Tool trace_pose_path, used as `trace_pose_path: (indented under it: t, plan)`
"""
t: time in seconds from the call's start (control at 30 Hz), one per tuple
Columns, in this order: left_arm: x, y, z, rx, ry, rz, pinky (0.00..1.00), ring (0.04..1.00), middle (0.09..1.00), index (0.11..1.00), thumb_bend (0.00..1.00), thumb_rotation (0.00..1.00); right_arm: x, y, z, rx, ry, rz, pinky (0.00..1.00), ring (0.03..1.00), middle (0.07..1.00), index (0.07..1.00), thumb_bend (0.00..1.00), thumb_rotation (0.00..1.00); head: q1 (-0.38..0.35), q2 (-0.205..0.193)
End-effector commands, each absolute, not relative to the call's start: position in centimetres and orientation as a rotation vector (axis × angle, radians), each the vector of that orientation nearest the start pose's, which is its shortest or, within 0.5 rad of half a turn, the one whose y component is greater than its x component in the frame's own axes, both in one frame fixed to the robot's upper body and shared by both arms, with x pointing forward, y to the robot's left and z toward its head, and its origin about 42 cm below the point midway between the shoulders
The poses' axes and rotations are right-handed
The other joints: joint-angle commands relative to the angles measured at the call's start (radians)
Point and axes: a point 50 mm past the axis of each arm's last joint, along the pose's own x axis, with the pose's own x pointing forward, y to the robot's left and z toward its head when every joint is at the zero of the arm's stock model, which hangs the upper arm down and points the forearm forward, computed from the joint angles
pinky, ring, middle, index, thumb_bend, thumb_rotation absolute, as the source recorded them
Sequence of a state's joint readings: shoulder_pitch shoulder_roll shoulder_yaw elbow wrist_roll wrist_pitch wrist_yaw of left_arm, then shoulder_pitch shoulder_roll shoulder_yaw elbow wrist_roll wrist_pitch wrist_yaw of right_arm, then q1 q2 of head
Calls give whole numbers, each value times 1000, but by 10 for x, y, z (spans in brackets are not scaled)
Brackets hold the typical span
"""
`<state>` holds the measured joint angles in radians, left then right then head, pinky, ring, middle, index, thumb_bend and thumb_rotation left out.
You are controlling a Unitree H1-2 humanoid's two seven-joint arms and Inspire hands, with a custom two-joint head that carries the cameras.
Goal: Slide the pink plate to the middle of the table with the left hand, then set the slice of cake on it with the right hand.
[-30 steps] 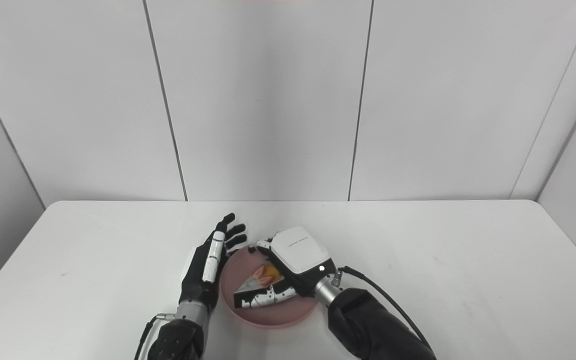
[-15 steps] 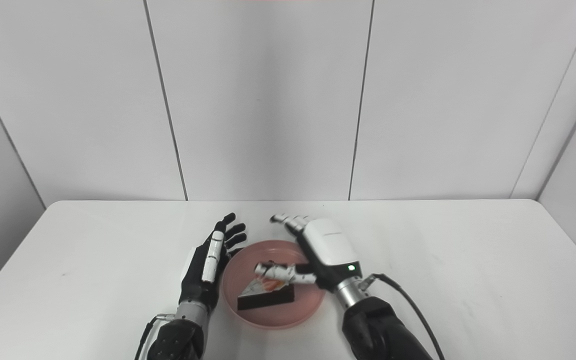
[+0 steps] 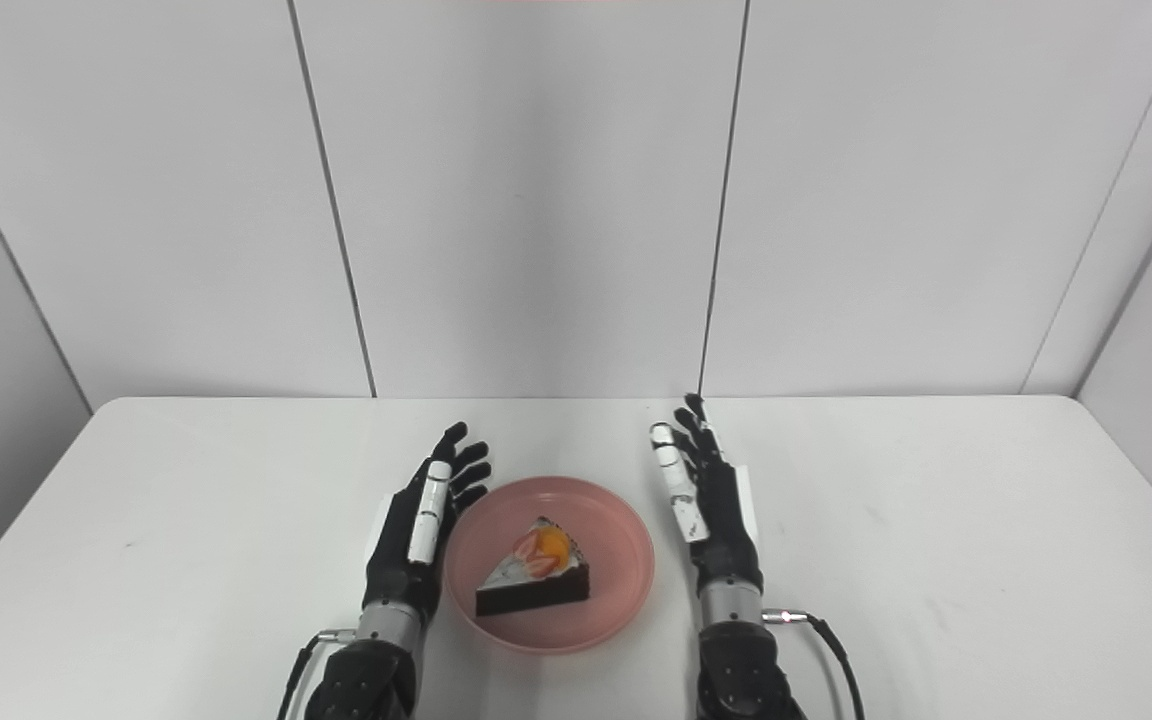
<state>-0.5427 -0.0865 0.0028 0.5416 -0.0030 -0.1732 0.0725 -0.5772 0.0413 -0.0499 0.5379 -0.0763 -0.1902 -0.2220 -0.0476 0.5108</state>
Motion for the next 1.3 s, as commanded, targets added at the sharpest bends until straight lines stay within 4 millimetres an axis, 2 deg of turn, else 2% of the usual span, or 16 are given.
trace_pose_path:
  t: [0.0, 0.13, 0.53, 0.73, 1.27]
  plan:
    - [436, 118, 144, -66, -129, -92, 833, 846, 853, 882, 694, 960, 462, -155, 185, 51, -225, -71, 865, 885, 917, 963, 715, 1000, 1, 1]
    - [434, 117, 143, -42, -141, -71, 827, 853, 856, 879, 700, 962, 462, -156, 178, 76, -158, -45, 873, 881, 915, 932, 700, 1000, 3, 1]
    - [432, 116, 145, -13, -151, -13, 904, 898, 869, 900, 669, 1000, 456, -153, 160, 32, -96, -16, 873, 898, 893, 908, 705, 1000, 5, 3]
    - [431, 116, 144, -21, -143, -14, 919, 914, 875, 904, 694, 1000, 456, -152, 157, 18, -92, -5, 875, 896, 887, 893, 745, 1000, 1, 5]
    - [432, 121, 146, -32, -138, -7, 914, 908, 879, 903, 700, 1000, 451, -154, 151, -46, -99, 18, 868, 894, 886, 886, 754, 1000, 2, 5]
